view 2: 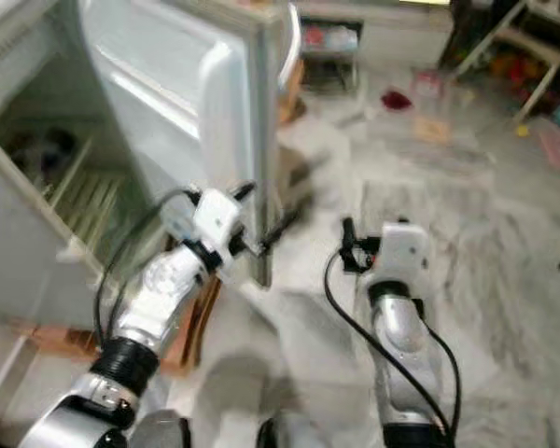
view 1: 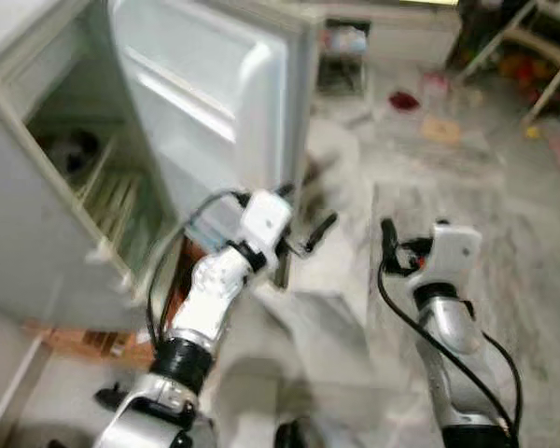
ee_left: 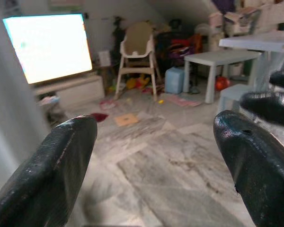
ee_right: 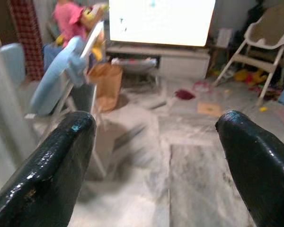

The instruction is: Restocking fridge

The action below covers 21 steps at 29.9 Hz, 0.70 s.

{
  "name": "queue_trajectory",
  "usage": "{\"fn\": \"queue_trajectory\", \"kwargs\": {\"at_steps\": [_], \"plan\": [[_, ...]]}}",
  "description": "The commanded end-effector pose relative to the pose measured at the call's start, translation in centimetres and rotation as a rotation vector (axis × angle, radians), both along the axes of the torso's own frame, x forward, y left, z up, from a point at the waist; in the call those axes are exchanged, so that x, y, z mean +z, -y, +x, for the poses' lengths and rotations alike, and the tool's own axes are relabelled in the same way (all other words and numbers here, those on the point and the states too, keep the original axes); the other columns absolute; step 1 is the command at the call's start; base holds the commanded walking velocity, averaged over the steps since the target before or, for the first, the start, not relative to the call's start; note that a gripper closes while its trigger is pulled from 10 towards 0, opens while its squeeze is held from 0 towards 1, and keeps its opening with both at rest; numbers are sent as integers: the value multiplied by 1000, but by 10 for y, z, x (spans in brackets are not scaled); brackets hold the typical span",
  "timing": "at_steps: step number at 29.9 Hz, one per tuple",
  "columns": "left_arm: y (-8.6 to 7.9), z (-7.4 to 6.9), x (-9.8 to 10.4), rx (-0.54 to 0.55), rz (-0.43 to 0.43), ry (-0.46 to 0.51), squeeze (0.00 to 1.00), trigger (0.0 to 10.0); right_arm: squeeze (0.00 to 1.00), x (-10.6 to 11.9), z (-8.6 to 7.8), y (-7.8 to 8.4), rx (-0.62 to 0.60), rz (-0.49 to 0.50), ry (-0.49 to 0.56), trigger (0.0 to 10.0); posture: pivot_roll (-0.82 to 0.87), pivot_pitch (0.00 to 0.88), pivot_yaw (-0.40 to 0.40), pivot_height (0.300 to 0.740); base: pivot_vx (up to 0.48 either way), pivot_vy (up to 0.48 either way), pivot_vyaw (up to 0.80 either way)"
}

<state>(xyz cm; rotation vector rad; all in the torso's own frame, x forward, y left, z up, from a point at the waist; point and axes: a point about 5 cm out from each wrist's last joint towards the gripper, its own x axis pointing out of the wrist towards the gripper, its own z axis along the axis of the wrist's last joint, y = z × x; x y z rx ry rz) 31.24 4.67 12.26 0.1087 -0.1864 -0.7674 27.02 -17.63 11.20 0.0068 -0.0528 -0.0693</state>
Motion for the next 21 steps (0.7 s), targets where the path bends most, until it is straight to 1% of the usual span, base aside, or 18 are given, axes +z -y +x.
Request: {"fn": "queue_trajectory", "kwargs": {"at_steps": [1, 4, 7, 10, 11, 12, 14, 16, 17, 18, 19, 21], "plan": [[-4, 1, 0, 8, 7, 0, 0, 10000, 0, -3, -1, -4, 9, 5, -14, 10000, -27, 86, -43, 740, 375, -296, -631], [-2, 0, -1, 12, 8, -5, 0, 10000, 0, -3, 0, -5, 12, 4, -14, 10000, -28, 85, -40, 740, 384, -284, 0], [-2, 1, -1, 22, 7, -7, 0, 10000, 0, -2, 1, -6, 13, 3, -12, 10000, -28, 86, -39, 740, 441, 0, 0], [-6, 6, -1, 83, 25, 1, 0, 10000, 0, -2, 1, -6, 13, 2, -10, 10000, -26, 85, -36, 740, 460, 0, 0], [-10, 10, -1, 132, 43, 6, 0, 10000, 0, -2, 2, -7, 13, 2, -9, 10000, -26, 85, -34, 740, 469, 0, 0], [-11, 11, -1, 142, 47, 6, 0, 10000, 0, -2, 2, -7, 13, 2, -9, 10000, -26, 85, -34, 740, 469, 0, 0], [-15, 14, 2, 174, 25, 14, 0, 10000, 0, -2, 2, -7, 12, 2, -8, 10000, -26, 84, -32, 740, 469, 0, 0], [-17, 15, 2, 173, 13, 5, 0, 10000, 0, -2, 2, -7, 11, 3, -8, 10000, -27, 84, -31, 740, 469, 0, 0], [-18, 15, 4, 169, -9, 6, 0, 10000, 0, -3, 2, -7, 9, 4, -8, 10000, -26, 83, -29, 740, 454, 0, 0], [-18, 14, 5, 169, -18, 6, 0, 10000, 0, -3, 2, -7, 9, 4, -8, 10000, -26, 83, -28, 740, 0, 0, 0], [-19, 11, 7, 160, -50, 13, 0, 10000, 0, -3, 2, -7, 8, 4, -9, 10000, -27, 81, -26, 740, 0, 0, 0], [-21, 6, 6, 136, -54, 11, 0, 10000, 0, -4, 2, -6, 6, 5, -9, 10000, -27, 81, -26, 740, 0, 0, 0]]}}
